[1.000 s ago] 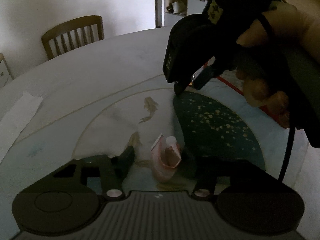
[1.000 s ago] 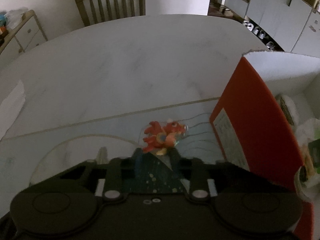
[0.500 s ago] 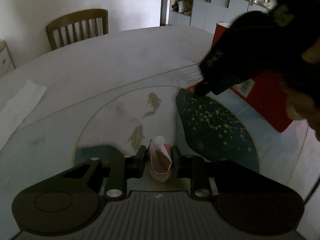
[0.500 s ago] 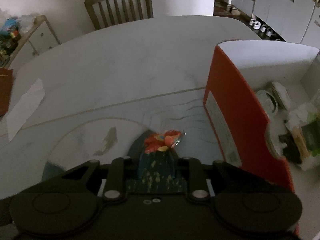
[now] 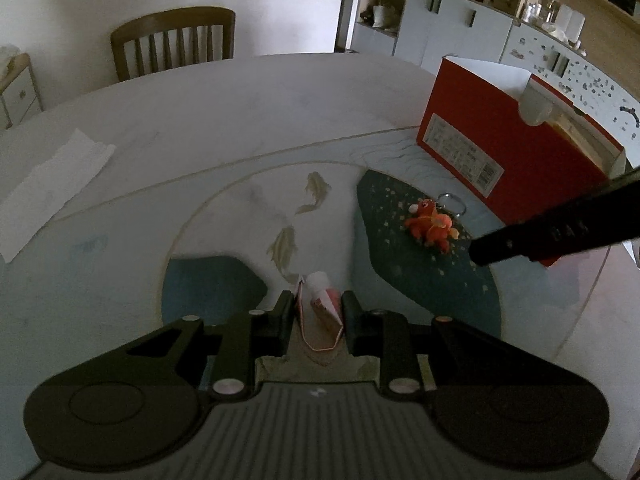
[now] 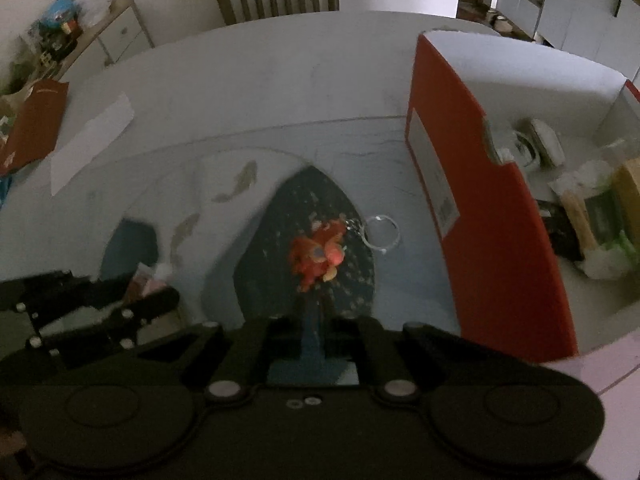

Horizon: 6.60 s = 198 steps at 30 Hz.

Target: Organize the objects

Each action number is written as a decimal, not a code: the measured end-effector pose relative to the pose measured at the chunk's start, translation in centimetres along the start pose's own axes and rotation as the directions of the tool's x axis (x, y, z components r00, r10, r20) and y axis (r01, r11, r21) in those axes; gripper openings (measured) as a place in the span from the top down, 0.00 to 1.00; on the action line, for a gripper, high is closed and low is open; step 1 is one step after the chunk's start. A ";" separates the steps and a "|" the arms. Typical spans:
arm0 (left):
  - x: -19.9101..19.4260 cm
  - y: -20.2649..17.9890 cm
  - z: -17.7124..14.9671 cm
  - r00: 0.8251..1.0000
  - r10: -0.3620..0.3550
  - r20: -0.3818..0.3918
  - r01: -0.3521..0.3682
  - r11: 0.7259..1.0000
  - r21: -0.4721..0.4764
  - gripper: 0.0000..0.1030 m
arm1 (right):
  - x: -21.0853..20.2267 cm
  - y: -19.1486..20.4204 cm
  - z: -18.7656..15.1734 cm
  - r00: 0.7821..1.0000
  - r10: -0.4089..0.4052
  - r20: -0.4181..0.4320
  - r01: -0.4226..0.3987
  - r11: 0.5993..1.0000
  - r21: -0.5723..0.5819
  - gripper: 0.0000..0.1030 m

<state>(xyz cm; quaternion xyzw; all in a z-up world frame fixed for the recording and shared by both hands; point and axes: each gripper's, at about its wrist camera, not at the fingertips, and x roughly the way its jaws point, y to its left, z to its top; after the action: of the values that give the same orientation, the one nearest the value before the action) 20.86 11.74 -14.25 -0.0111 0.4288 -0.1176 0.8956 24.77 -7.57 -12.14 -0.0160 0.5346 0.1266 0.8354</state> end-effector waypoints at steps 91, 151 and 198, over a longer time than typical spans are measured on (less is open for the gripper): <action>-5.4 -18.2 11.5 0.983 -0.127 0.132 0.114 0.988 0.100 0.76 | -14.0 -18.5 0.9 0.950 0.090 0.298 -0.106 0.994 0.036 0.65; 10.4 -24.7 18.1 0.993 -0.040 -0.112 0.053 0.993 0.109 0.40 | -6.1 -21.2 0.9 0.985 0.126 0.114 -0.118 0.990 -0.071 0.55; -7.7 -20.4 10.0 0.972 -0.165 0.167 0.147 0.982 0.115 0.00 | -18.0 -17.8 -6.1 0.894 0.043 0.447 -0.063 0.998 0.031 0.00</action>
<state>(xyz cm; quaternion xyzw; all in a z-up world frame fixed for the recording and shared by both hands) 19.83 -7.24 0.44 -0.0096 0.3396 -0.2079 0.9173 16.28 -29.30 -0.55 0.0465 0.3321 0.1378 0.9320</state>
